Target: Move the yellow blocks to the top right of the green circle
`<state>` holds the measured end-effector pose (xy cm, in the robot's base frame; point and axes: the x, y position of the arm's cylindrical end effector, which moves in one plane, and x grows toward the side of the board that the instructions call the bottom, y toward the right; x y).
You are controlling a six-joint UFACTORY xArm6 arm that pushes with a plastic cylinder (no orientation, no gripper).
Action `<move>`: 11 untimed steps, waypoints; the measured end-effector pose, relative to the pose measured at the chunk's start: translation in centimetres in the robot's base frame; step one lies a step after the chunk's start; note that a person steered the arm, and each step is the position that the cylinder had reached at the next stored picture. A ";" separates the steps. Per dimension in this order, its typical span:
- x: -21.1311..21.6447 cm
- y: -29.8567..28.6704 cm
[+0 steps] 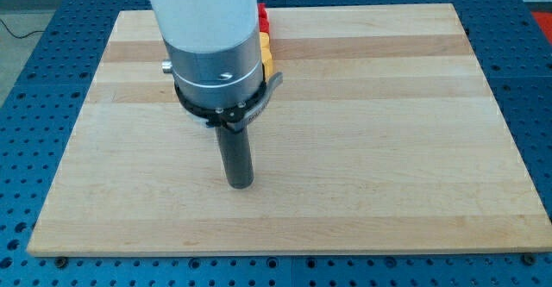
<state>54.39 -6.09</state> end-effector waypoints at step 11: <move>-20.7 -1.1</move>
<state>33.68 -7.20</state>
